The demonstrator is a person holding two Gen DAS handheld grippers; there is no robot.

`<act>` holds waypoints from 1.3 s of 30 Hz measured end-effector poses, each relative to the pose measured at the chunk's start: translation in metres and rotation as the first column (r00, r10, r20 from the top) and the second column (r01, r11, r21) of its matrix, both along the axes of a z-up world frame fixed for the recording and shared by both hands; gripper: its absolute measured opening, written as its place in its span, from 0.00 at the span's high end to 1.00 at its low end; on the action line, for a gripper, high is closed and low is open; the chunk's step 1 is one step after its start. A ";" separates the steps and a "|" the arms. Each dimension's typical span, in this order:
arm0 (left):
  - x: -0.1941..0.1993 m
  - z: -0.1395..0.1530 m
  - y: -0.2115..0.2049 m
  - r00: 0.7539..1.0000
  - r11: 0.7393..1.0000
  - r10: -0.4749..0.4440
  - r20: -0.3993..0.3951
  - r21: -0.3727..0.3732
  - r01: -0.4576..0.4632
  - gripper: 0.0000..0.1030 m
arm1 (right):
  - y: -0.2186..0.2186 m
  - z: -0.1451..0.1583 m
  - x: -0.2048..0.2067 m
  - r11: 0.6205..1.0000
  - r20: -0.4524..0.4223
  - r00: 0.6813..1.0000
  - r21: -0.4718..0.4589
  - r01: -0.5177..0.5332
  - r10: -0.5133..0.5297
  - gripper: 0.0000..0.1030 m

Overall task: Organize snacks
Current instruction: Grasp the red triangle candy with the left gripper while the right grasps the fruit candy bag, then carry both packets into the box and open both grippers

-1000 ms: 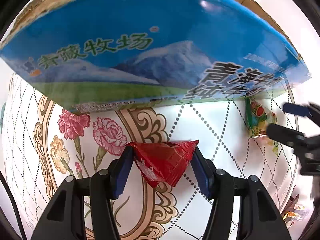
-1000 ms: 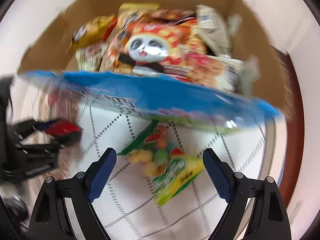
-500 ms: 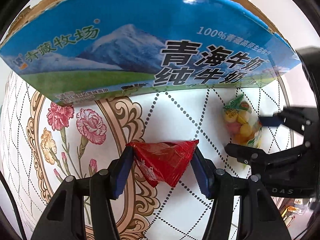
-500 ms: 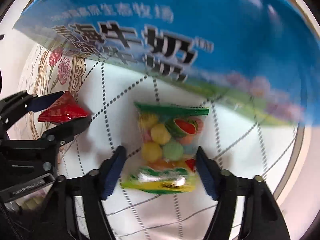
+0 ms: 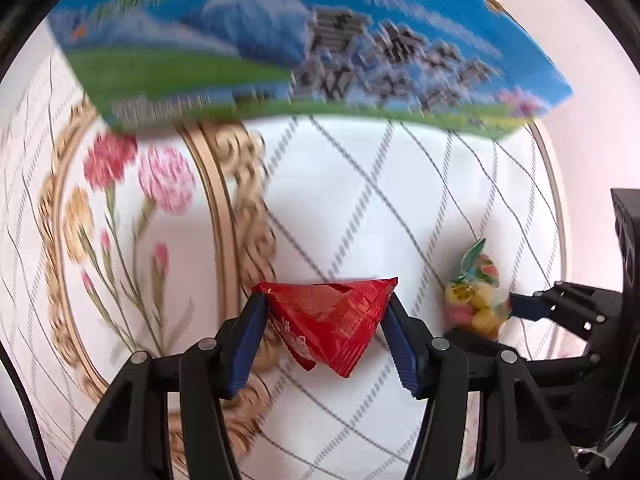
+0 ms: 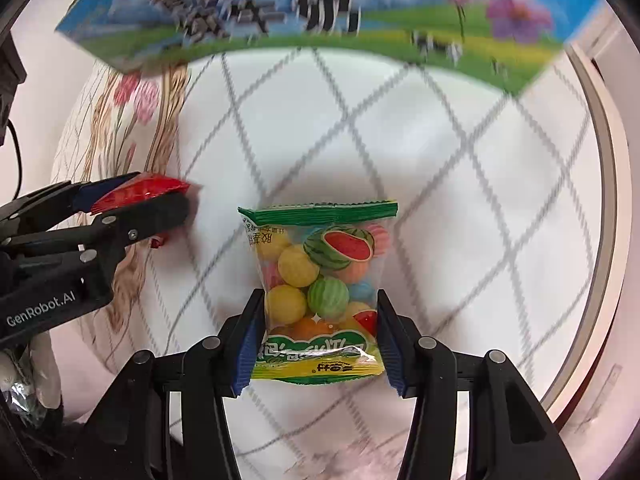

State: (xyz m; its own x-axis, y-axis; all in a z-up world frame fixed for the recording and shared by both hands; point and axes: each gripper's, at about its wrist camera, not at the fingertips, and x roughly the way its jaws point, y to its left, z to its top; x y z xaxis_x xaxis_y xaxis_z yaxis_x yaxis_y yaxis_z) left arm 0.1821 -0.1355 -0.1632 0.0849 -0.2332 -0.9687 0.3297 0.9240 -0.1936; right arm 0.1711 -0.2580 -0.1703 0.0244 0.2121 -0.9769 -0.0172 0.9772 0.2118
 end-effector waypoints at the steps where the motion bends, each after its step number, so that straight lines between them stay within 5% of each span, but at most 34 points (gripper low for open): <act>1: -0.005 -0.001 0.001 1.000 1.000 -0.003 -0.005 0.001 0.003 0.46 | 0.002 0.000 -0.006 1.000 -0.003 1.000 0.004 -0.006 0.006 0.47; 8: -0.012 -0.019 0.010 0.999 1.000 0.000 -0.040 -0.007 0.000 0.46 | -0.018 -0.008 -0.018 0.989 -0.027 0.994 0.104 0.109 -0.107 0.45; 18: 0.000 -0.019 0.031 0.998 0.998 0.035 -0.059 -0.046 -0.038 0.48 | 0.010 -0.015 -0.015 0.992 0.043 0.993 0.069 0.110 -0.114 0.46; 28: 0.005 0.080 0.043 0.999 0.989 0.032 0.017 -0.143 -0.029 0.48 | -0.018 0.026 -0.033 0.958 0.083 0.975 0.223 0.183 -0.205 0.47; 35: 0.040 0.170 0.035 0.996 0.971 0.026 0.082 -0.240 -0.006 0.48 | -0.034 0.095 -0.017 0.922 0.211 0.937 0.334 0.198 -0.278 0.47; 39: 0.073 0.206 0.016 0.992 0.975 0.014 0.128 -0.222 0.015 0.48 | -0.043 0.135 0.009 0.907 0.288 0.903 0.369 0.203 -0.319 0.46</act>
State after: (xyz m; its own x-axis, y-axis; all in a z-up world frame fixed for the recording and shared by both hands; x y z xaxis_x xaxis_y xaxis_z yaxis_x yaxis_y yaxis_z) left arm 0.2549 -0.1198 0.0423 0.2042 -0.4417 -0.8736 0.3657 0.8622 -0.3505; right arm 0.1800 -0.3011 -0.0355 0.4351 0.4534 -0.7779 0.1022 0.8336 0.5429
